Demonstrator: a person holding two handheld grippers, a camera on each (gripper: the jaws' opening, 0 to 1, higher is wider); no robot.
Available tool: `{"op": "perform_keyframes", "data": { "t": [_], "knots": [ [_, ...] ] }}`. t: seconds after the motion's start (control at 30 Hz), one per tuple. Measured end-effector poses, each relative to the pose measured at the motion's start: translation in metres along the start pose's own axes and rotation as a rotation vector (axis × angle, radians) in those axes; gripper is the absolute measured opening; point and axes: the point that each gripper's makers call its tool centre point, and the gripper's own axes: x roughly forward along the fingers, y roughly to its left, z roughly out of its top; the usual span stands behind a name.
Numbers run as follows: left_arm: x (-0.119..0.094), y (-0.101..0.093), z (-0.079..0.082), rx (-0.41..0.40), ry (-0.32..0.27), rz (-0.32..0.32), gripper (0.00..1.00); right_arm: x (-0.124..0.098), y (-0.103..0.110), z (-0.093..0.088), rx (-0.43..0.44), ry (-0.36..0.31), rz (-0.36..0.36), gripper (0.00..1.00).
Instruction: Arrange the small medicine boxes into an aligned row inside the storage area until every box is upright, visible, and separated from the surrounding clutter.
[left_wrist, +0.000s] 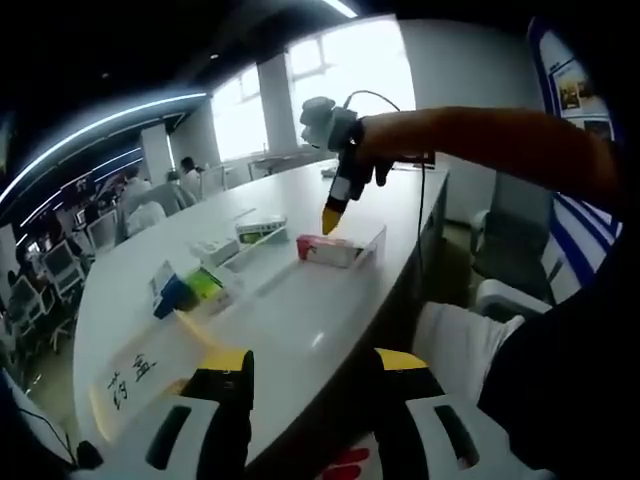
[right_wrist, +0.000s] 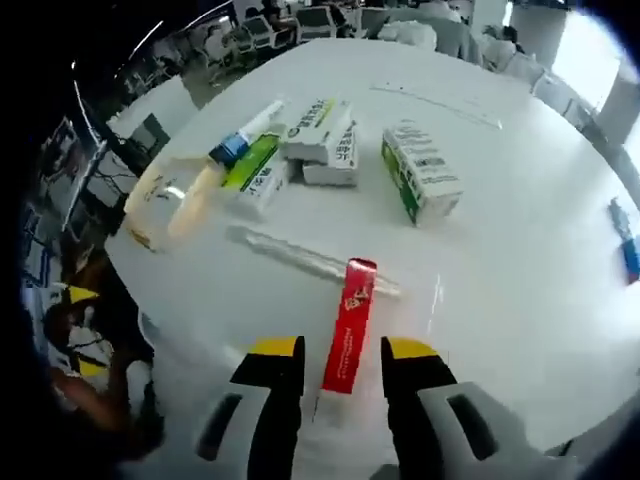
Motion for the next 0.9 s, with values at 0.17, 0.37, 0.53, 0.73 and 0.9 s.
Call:
{"op": "perform_keyframes", "data": {
  "t": [0.17,0.37,0.53,0.73,0.9],
  "knots": [
    [0.003,0.003,-0.004,-0.015,-0.002,0.002,0.46,0.006,0.008,0.018,-0.330,-0.059,0.005,0.23],
    [0.005,0.002,-0.007,-0.009,0.015,-0.005,0.46,0.010,0.021,0.018,-0.373,0.011,0.071,0.15],
    [0.005,0.002,-0.011,-0.006,0.029,-0.009,0.46,0.011,0.037,0.013,-0.608,0.029,0.100,0.08],
    [0.007,0.009,-0.013,-0.017,0.040,0.009,0.46,0.025,0.038,0.008,-0.772,0.083,0.164,0.01],
    [0.013,0.002,-0.015,-0.011,0.057,-0.005,0.46,0.032,0.039,-0.001,-0.856,0.106,0.196,0.00]
  ]
}}
